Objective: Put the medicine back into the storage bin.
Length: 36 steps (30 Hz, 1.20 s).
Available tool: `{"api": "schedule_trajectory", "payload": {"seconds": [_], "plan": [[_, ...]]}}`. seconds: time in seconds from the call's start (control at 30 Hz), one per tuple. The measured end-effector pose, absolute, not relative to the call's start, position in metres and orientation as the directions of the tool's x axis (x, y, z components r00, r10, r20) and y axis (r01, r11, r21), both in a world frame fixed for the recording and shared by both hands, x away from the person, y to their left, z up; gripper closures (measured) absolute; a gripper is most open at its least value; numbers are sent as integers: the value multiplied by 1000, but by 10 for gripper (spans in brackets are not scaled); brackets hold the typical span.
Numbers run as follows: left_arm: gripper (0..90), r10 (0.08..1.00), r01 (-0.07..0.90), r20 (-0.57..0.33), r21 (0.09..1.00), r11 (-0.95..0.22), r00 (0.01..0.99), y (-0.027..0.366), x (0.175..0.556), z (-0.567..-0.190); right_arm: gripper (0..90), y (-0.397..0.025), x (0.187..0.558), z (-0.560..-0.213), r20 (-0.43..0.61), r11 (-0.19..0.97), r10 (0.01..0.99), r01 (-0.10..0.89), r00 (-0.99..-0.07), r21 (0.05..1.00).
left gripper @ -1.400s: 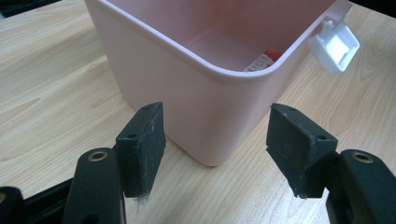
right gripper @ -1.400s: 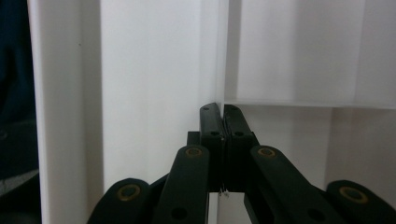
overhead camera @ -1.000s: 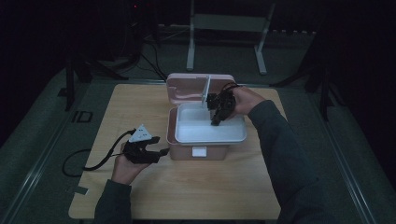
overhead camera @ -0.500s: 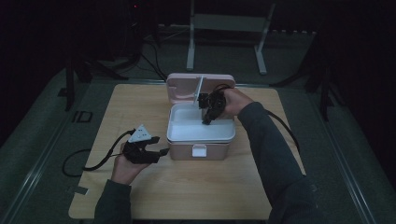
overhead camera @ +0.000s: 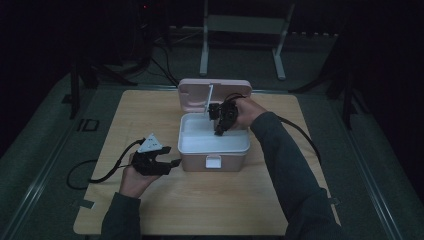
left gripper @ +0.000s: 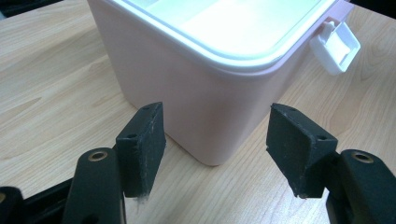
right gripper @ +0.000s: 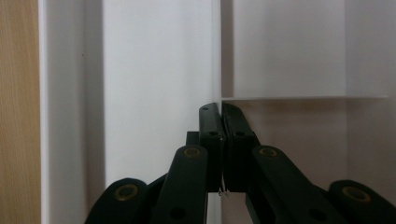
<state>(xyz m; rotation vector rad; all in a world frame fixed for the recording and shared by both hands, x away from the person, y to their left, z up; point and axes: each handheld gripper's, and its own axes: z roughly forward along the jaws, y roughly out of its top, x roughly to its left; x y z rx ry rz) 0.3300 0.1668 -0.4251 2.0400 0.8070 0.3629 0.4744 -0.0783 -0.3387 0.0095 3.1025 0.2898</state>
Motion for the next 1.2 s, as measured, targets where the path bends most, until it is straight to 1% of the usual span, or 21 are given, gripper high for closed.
{"api": "schedule_trajectory", "payload": {"seconds": [0.27,0.4,0.7,0.83,1.0,1.1,1.2], "plan": [[370,665,405,-48,825,-395,746,167,330,-425,882,-77,475,-340,-25,982,17,12,-1000,186],[370,666,406,-49,825,-393,744,167,330,-425,880,-76,474,-342,-24,985,27,23,-999,171],[371,666,405,-50,827,-390,744,167,330,-425,876,-74,475,-347,-27,987,18,14,-999,162],[370,665,404,-49,827,-392,745,167,330,-425,873,-73,474,-349,-25,988,35,30,-999,151],[370,666,403,-49,828,-390,745,167,330,-425,816,-75,476,-350,-21,987,53,50,-998,154],[370,666,405,-49,827,-391,744,167,330,-425,751,-78,475,-348,-24,986,69,65,-997,151],[370,667,402,-48,829,-388,744,167,330,-425,663,-83,474,-343,-48,985,66,58,-997,161]]}}
